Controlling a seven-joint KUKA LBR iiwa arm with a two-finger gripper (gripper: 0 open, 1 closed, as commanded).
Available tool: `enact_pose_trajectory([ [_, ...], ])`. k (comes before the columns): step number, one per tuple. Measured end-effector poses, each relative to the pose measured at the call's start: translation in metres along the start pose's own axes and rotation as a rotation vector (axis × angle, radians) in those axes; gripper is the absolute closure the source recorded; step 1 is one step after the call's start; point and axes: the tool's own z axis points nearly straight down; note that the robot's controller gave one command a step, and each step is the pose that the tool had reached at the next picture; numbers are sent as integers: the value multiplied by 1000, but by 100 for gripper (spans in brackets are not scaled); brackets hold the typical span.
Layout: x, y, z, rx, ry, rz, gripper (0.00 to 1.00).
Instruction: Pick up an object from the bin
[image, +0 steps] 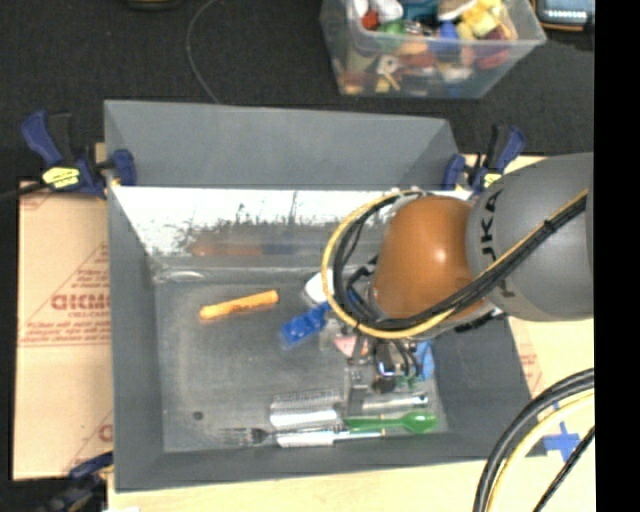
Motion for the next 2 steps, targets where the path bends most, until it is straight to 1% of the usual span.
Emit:
enact_pose_trajectory([
  [1,-2,0,-3,0,-7,1,0],
  [2,27,17,69,-3,-19,44,0],
])
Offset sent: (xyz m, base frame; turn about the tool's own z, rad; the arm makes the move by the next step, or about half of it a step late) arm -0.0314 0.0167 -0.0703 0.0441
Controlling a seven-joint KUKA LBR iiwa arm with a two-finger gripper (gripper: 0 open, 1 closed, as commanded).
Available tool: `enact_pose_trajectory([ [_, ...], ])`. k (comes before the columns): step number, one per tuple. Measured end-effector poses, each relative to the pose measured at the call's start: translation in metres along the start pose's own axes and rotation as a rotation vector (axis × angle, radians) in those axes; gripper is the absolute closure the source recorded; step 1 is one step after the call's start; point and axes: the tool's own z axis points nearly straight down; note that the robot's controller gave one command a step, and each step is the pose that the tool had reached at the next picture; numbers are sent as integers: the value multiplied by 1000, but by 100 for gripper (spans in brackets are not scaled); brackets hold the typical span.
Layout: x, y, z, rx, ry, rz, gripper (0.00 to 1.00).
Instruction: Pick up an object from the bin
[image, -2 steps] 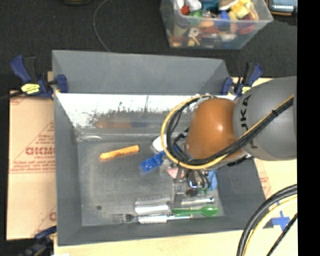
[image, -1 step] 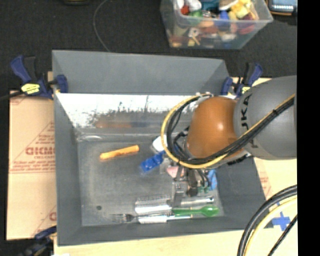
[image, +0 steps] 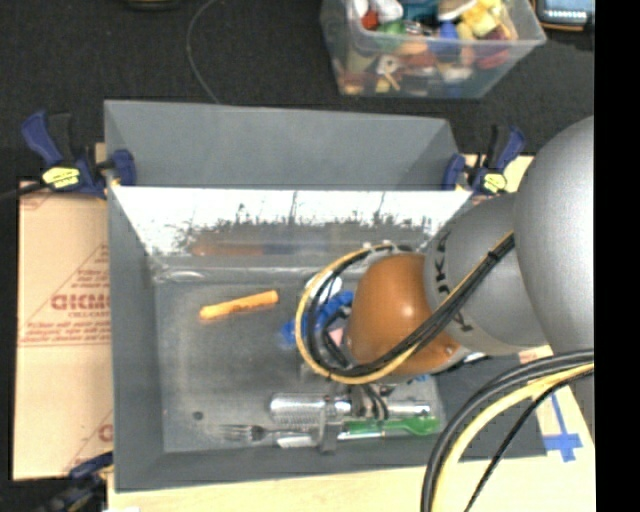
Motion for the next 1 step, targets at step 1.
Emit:
enact_pose_trajectory([
  [1,4,-11,-38,1,-7,132,0],
])
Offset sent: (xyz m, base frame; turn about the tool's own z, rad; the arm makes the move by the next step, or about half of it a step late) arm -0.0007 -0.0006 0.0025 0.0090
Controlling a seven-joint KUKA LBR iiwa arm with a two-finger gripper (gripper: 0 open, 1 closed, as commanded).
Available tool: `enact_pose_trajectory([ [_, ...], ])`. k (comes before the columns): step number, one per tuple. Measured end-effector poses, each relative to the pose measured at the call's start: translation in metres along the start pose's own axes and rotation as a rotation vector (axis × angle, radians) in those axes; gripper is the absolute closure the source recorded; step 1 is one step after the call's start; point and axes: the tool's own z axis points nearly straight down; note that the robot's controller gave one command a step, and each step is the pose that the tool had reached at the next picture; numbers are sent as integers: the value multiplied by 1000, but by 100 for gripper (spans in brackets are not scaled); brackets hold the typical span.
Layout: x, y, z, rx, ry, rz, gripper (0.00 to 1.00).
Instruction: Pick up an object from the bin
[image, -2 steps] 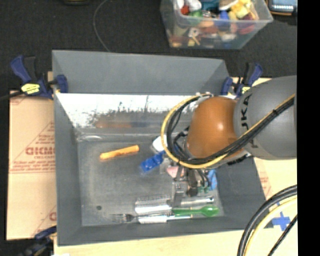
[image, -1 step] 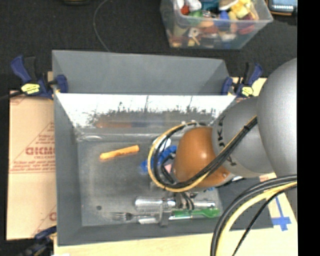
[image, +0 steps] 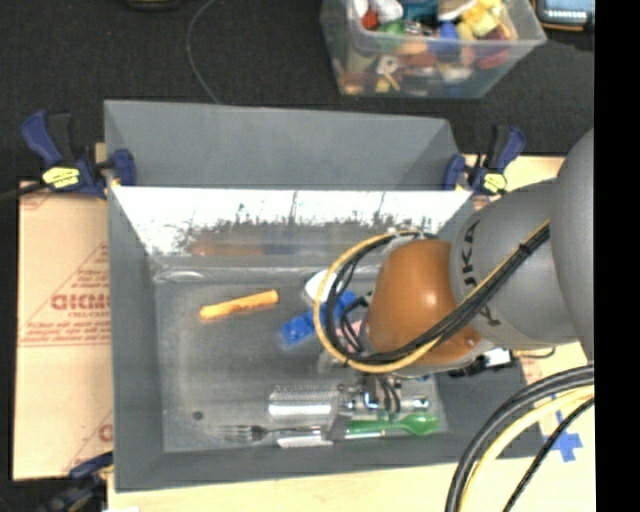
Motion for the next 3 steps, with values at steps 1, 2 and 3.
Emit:
enact_pose_trajectory([
  [1,-4,10,35,-2,0,-121,0],
  [2,-4,12,37,1,-4,-160,0],
  [3,-5,10,34,-3,-4,-122,100],
])
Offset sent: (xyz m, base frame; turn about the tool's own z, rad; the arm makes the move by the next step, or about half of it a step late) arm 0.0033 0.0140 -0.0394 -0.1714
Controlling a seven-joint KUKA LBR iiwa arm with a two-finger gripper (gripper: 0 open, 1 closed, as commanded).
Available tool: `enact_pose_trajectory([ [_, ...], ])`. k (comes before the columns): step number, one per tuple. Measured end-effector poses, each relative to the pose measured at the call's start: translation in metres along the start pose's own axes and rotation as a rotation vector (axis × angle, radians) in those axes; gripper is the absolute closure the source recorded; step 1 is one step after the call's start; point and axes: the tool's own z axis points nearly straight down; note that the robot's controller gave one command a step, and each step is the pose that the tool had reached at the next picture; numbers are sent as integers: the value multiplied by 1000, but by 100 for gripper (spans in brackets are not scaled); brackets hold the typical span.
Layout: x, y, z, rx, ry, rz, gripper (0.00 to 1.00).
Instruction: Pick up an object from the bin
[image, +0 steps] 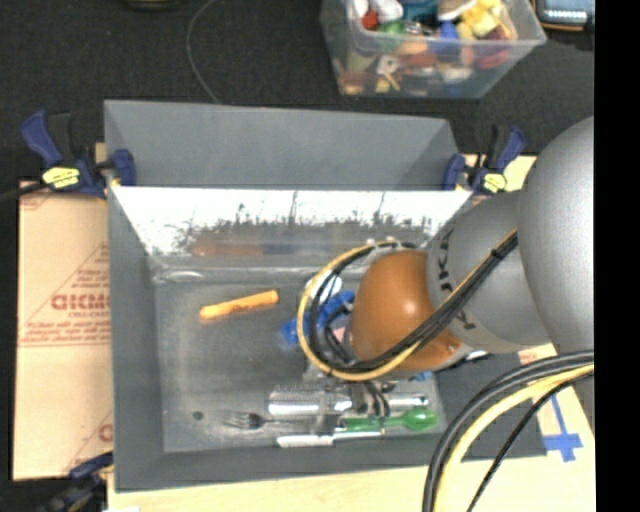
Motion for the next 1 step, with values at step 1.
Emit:
enact_pose_trajectory([
  [1,0,0,0,0,0,0,100],
])
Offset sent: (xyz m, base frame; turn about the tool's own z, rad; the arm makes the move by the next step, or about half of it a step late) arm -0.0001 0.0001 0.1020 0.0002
